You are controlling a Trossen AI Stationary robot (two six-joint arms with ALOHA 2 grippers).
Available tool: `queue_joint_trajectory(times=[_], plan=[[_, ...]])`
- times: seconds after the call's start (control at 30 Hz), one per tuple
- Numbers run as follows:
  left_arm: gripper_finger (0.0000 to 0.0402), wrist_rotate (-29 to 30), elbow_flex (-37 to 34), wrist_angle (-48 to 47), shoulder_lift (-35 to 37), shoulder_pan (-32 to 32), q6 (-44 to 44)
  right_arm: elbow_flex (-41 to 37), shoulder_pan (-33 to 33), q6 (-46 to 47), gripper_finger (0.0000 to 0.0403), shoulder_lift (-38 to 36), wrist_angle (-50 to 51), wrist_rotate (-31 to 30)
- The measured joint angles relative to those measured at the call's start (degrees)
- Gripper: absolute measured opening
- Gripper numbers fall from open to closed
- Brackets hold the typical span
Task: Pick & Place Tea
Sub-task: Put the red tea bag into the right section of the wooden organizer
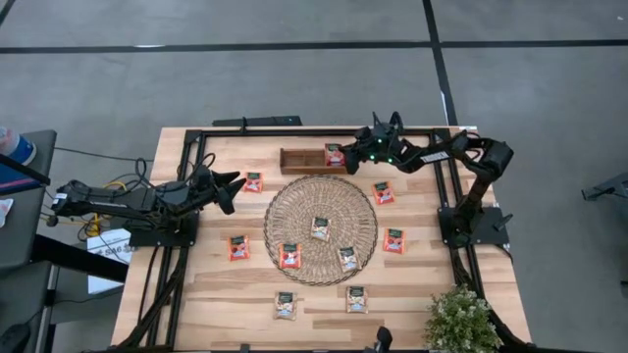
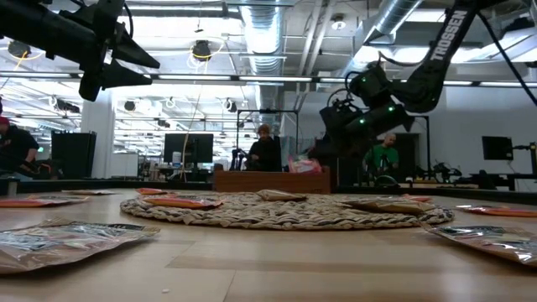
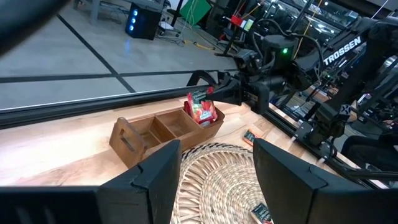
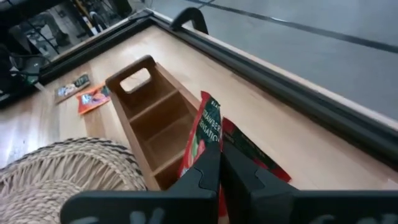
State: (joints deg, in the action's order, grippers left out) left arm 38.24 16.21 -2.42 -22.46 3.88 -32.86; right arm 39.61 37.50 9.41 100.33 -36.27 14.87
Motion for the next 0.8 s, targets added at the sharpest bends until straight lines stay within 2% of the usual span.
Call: queue_joint_trajectory(times=[0.17, 0.3, 0.8], plan=[[0.0193, -0.09, 0.0, 0.0, 0.0, 0.0, -0.02, 0.2, 0.89, -1.39, 0.0, -1.04, 1.34, -0.33], [0.0193, -0.26, 0.0, 0.0, 0.0, 0.0, -0.02, 0.22, 0.87, -3.4, 0.0, -1.35, 3.32, -2.86], [0.0193, -0.26, 0.0, 0.02, 0.02, 0.0, -0.08, 0.22, 0.4, -6.48, 0.0, -1.36, 2.39, -2.95]])
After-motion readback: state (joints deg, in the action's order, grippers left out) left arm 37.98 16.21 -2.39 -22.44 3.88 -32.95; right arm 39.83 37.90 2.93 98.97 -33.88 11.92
